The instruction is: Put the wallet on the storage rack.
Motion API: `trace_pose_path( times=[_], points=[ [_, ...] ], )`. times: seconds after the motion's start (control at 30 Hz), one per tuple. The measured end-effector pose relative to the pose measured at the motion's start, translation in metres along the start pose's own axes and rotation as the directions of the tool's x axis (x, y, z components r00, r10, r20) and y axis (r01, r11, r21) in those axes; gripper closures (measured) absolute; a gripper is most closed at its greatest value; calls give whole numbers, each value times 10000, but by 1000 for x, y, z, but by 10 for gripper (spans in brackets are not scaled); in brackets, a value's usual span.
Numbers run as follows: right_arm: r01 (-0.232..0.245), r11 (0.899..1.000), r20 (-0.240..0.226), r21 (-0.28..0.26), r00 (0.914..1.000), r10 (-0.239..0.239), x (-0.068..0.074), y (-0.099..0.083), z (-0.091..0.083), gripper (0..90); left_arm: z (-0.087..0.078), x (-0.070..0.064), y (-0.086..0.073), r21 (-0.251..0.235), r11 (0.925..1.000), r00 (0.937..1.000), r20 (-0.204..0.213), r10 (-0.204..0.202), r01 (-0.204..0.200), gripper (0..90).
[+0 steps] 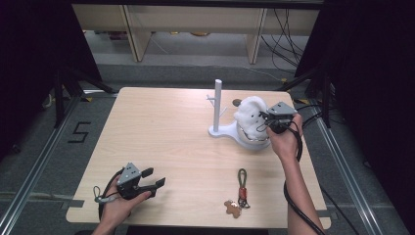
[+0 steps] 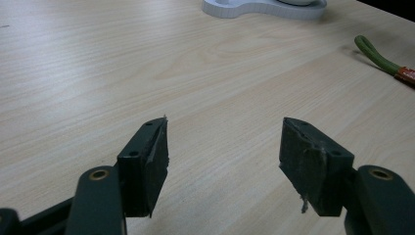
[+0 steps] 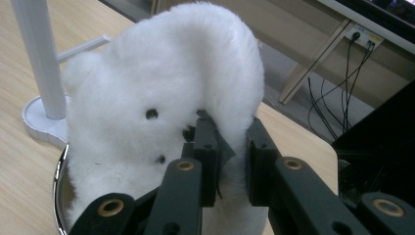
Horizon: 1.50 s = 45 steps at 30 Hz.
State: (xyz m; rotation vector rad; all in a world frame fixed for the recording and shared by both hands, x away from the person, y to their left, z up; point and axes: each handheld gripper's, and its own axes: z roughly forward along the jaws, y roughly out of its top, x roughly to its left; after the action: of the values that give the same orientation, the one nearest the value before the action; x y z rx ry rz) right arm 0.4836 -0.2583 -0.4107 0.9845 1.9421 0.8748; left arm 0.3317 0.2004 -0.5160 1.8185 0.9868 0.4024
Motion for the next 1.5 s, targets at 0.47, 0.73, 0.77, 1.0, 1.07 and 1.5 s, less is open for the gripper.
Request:
trace_pose_path(
  times=[0.47,0.73,0.77,1.0,1.07,1.5],
  points=[
    [108,9999,379,113,9992,-112,4,-9,1,784,1,-2,0,-32,10000,9999,123,35,-35,350],
    [-243,9961,193,852,9996,228,7,-7,-2,748,1,-2,-1,-25,9999,9999,70,-112,112,350],
    [-319,9965,252,772,9992,300,7,-7,-1,726,1,-2,0,-11,9999,9999,42,-122,122,350],
    [-1372,9866,285,882,9904,1352,6,-5,-4,546,0,0,0,-22,10000,10000,5,-42,42,349],
    [-1708,9814,248,877,9853,1692,5,-5,-5,512,0,-1,0,-41,10000,10000,12,-59,59,350],
    [-2599,9610,185,941,9656,2593,3,1,-19,417,0,-2,2,-71,10000,10000,12,-68,68,344]
  ],
)
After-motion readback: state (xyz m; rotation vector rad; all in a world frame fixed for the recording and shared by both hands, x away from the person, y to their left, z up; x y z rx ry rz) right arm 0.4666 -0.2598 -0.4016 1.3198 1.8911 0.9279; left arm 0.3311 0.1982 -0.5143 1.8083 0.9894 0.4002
